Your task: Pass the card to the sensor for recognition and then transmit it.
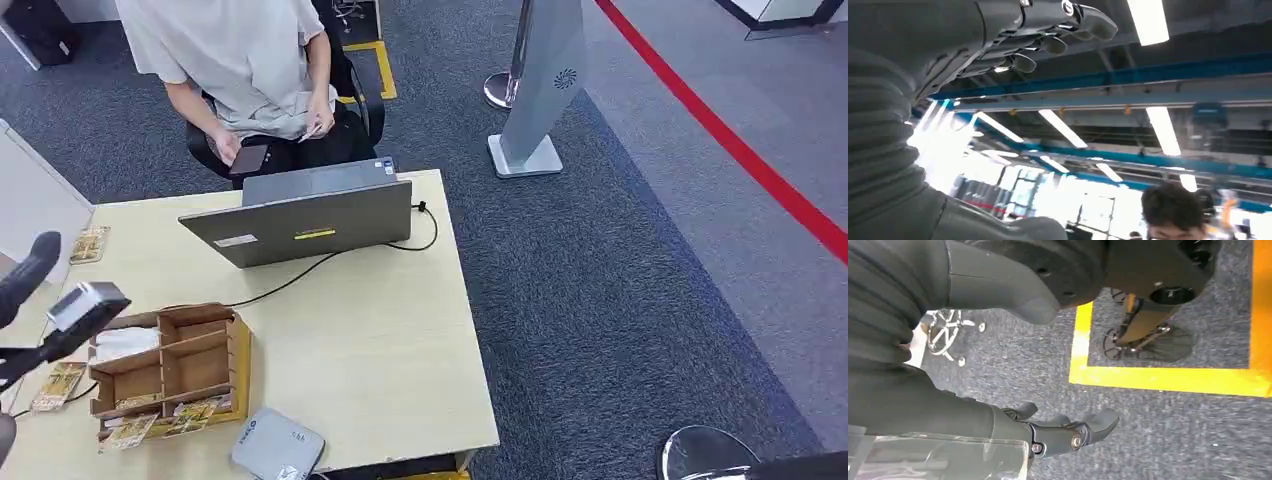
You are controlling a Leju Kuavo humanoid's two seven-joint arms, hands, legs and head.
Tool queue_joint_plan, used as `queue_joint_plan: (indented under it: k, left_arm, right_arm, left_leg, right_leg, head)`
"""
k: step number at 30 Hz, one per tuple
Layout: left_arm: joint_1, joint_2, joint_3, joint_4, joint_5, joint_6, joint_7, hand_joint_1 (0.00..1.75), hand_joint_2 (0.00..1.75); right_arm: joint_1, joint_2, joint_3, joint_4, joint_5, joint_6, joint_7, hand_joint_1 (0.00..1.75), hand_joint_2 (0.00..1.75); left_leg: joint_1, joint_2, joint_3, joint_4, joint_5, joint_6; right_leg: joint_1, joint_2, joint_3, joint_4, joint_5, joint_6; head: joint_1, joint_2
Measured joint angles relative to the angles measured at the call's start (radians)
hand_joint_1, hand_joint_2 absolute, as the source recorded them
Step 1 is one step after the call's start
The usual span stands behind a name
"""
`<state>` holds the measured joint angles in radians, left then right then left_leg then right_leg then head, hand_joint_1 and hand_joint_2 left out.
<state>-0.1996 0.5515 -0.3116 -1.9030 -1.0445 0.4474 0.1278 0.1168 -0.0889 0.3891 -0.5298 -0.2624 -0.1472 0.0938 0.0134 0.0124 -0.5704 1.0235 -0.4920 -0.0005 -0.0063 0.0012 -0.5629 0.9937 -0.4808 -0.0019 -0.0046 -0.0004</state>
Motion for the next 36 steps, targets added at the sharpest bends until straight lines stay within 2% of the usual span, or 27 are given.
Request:
queue_joint_plan:
  k: [5, 9, 10, 11, 12, 19, 26, 36]
  left_arm:
    - [0.147, 0.015, -0.032, -0.129, 0.000, 0.014, -0.026, 0.00, 1.75]
    - [0.152, 0.016, -0.033, -0.132, 0.001, 0.014, -0.026, 0.00, 1.75]
    - [0.193, 0.021, -0.045, -0.164, 0.005, 0.007, -0.028, 0.00, 1.75]
    - [0.258, 0.025, -0.067, -0.196, 0.002, -0.032, -0.029, 0.00, 1.75]
    - [0.281, 0.027, -0.075, -0.205, 0.002, -0.052, -0.025, 0.00, 1.75]
    - [0.390, 0.028, -0.106, -0.221, 0.015, -0.190, 0.016, 0.00, 1.75]
    - [0.445, 0.028, -0.134, -0.221, 0.044, -0.251, 0.037, 0.00, 1.75]
    - [0.460, 0.037, -0.195, -0.221, 0.098, -0.299, 0.070, 0.00, 1.75]
  right_arm:
    - [0.033, -0.007, 0.000, -0.037, -0.015, -0.013, 0.002, 0.00, 1.75]
    - [0.034, -0.007, 0.000, -0.039, -0.015, -0.014, 0.002, 0.00, 1.75]
    - [0.044, -0.009, 0.000, -0.051, -0.017, -0.018, 0.004, 0.00, 1.75]
    - [0.059, -0.014, 0.000, -0.075, -0.021, -0.021, 0.014, 0.00, 1.75]
    - [0.064, -0.015, -0.001, -0.085, -0.021, -0.021, 0.021, 0.00, 1.75]
    - [0.088, -0.025, -0.010, -0.137, -0.011, -0.021, 0.054, 0.00, 1.75]
    - [0.096, -0.032, -0.021, -0.166, 0.013, -0.011, 0.074, 0.00, 1.75]
    - [0.101, -0.033, -0.069, -0.190, 0.098, 0.022, 0.105, 0.00, 1.75]
  left_leg:
    - [0.000, 0.000, 0.000, 0.000, -0.001, 0.001]
    - [0.000, 0.000, 0.000, 0.000, -0.001, 0.001]
    - [0.000, 0.000, 0.000, 0.000, -0.001, 0.001]
    - [0.000, 0.000, 0.000, 0.000, -0.001, 0.001]
    - [0.000, 0.000, 0.000, 0.000, -0.001, 0.001]
    - [0.000, 0.000, 0.000, 0.000, -0.001, 0.001]
    - [0.000, -0.001, 0.000, 0.000, 0.000, 0.001]
    - [0.000, -0.001, 0.000, 0.000, 0.000, 0.001]
  right_leg:
    - [0.000, 0.000, 0.000, 0.000, 0.000, 0.000]
    - [0.000, 0.000, 0.000, 0.000, 0.000, 0.000]
    - [0.000, 0.000, 0.000, 0.000, -0.001, 0.000]
    - [0.000, 0.000, 0.000, 0.000, 0.000, 0.000]
    - [0.000, 0.000, 0.000, 0.000, 0.000, 0.000]
    - [0.000, 0.000, 0.000, 0.000, 0.000, 0.000]
    - [0.000, -0.001, 0.000, 0.000, -0.001, 0.000]
    - [0.000, -0.001, 0.000, 0.000, -0.001, 0.000]
  head:
    - [0.000, 0.000]
    - [0.000, 0.000]
    - [0.000, 0.000]
    - [0.000, 0.000]
    - [0.000, 0.000]
    - [0.000, 0.000]
    - [0.000, 0.000]
    - [-0.001, 0.000]
